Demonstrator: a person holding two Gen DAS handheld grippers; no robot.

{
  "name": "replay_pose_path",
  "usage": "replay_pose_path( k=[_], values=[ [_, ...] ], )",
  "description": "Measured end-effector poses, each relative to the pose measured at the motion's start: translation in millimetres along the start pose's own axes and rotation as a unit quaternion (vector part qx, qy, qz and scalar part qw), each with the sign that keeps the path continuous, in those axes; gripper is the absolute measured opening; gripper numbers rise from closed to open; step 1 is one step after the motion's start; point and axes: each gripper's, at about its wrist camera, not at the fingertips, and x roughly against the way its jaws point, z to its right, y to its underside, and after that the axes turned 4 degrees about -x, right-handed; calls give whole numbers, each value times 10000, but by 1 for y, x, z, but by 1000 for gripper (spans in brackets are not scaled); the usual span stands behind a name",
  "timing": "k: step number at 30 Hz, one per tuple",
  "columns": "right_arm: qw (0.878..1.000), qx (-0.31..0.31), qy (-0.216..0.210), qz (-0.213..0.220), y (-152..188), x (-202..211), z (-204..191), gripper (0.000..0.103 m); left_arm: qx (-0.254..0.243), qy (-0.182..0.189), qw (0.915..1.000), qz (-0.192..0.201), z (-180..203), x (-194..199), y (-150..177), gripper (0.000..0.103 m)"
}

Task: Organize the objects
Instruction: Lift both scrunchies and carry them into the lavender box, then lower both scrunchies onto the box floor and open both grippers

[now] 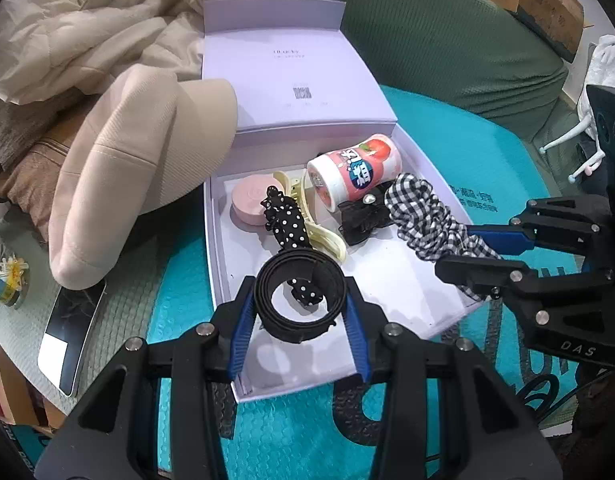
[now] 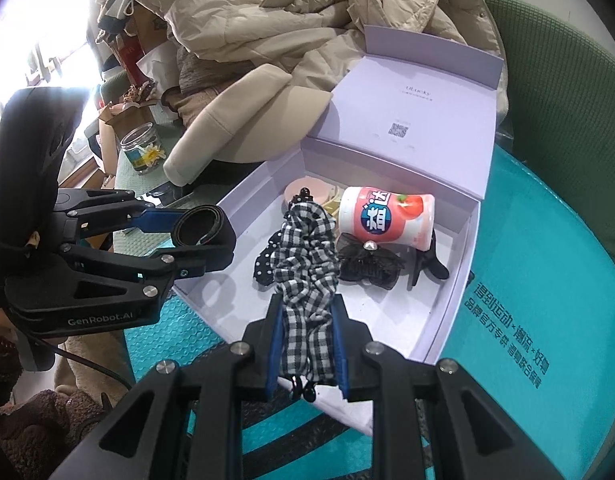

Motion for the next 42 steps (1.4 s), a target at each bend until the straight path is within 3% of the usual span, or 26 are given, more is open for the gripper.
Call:
replay_pose_path(
  k=[22, 42],
  values=[
    [9996, -190, 23, -204, -19, -37, 24, 21, -10, 162, 9994, -313, -6, -48, -21, 40],
    [9986, -363, 367, -127, -29, -53, 41, 22, -93, 92, 9996, -252, -10, -68, -38, 40]
  ],
)
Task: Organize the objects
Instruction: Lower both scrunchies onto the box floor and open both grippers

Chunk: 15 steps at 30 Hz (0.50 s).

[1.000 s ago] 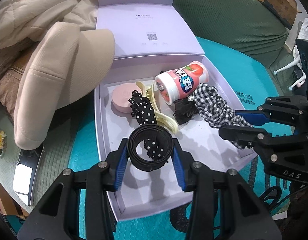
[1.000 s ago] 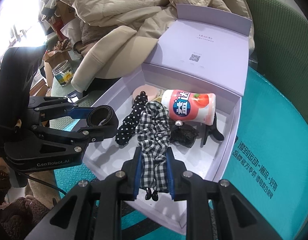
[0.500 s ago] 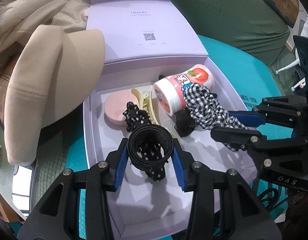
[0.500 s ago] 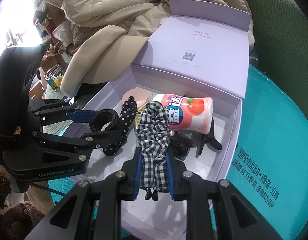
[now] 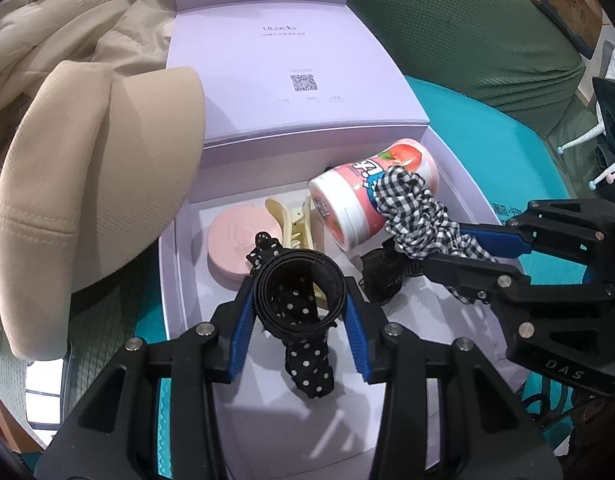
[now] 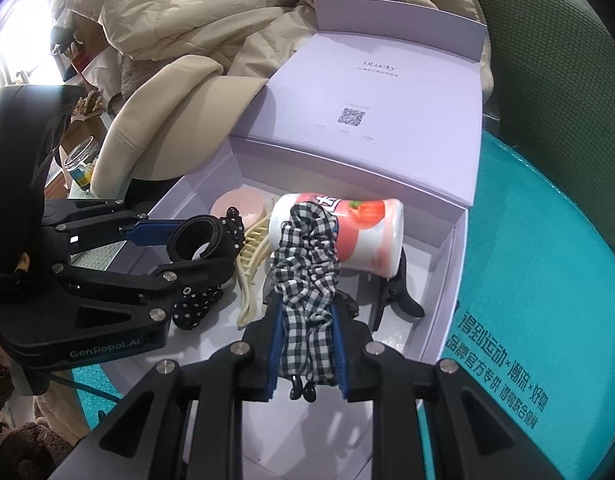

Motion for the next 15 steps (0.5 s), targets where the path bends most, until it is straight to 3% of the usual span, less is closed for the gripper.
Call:
replay_pose_path(
  k=[15],
  values=[
    [9998, 15, 165, -69, -3, -15, 7, 23, -27, -44, 10000, -19, -1, -9, 6, 40]
  ],
)
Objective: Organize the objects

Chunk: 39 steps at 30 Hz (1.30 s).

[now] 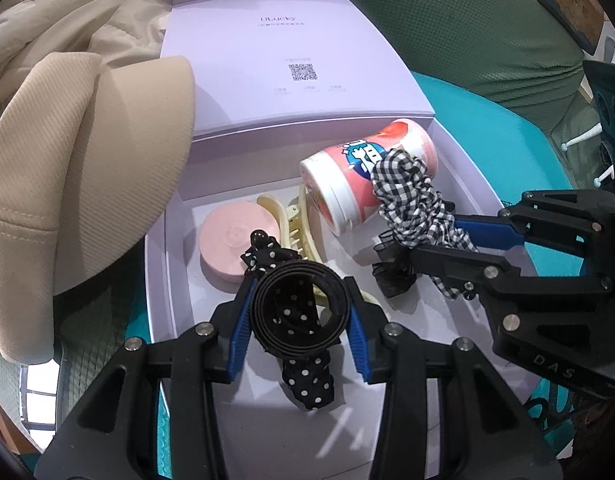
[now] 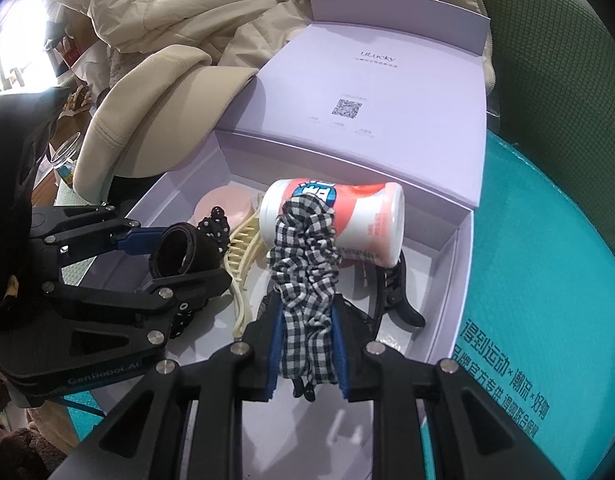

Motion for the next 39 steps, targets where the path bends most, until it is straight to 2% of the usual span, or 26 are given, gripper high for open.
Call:
replay_pose_path(
  k=[11, 15, 18, 20, 39],
  values=[
    [9998, 14, 210, -74, 1, 2, 3, 27, -1, 44, 10000, -55, 0, 5, 4, 45],
    [9997, -17, 249, -55, 3, 7, 3, 29, -15, 11, 10000, -19, 1, 11, 5, 50],
    [9995, -46, 298, -11, 4, 13, 3, 39, 0, -45, 10000, 15, 2, 18, 5, 56],
    [9994, -94, 330, 39, 4, 18, 4, 46, 20, -62, 9999, 81, 2, 23, 6, 57],
    [9971, -131, 514, 548, 10, 72, -4, 48, 230, -208, 9982, 523, 11, 64, -1, 60]
  ],
)
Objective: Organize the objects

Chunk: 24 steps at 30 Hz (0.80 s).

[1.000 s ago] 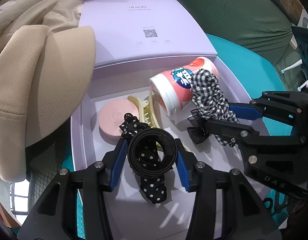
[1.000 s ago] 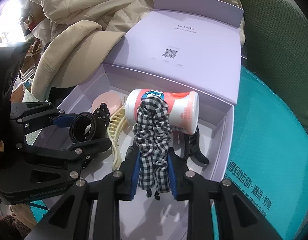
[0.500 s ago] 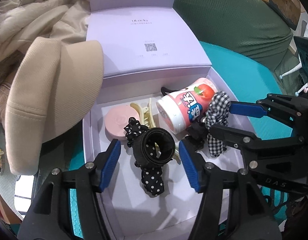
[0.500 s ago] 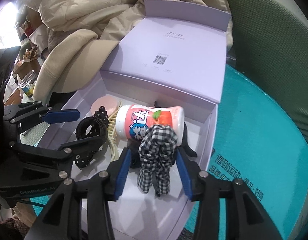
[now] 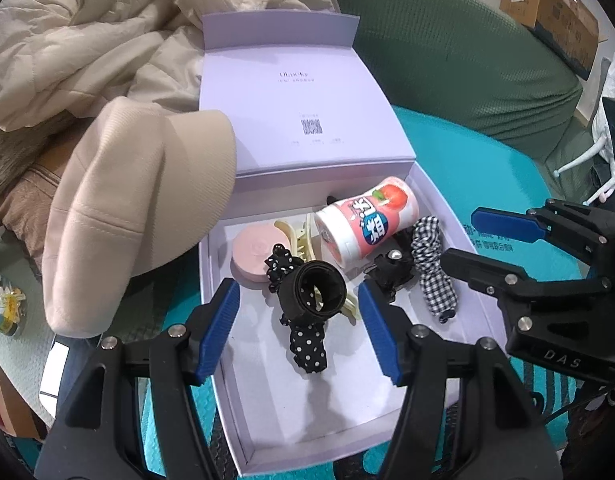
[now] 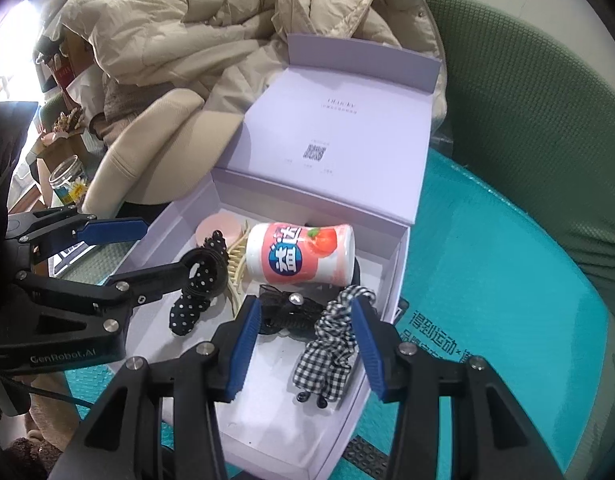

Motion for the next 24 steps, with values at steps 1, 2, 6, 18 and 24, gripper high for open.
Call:
replay_pose_path(
  k=[1, 2, 6, 18, 24],
  values=[
    [10000, 0, 12, 32, 0, 3, -1, 48, 9, -7, 10000, 25, -1, 1, -1, 60],
    [10000, 3, 17, 62, -1, 6, -1, 48, 23, -22, 10000, 62, -1, 4, -1, 60],
    [9997, 2, -6, 247, 0, 25, -5, 54, 90, -191, 9992, 336, 0, 24, -1, 65],
    [9979, -24, 163, 618, 6, 68, -16, 75, 7, -311, 9973, 667, 6, 69, 6, 83],
    [9965, -79, 311, 778, 17, 91, -16, 81, -34, -387, 9952, 897, 12, 92, 15, 89]
  ],
)
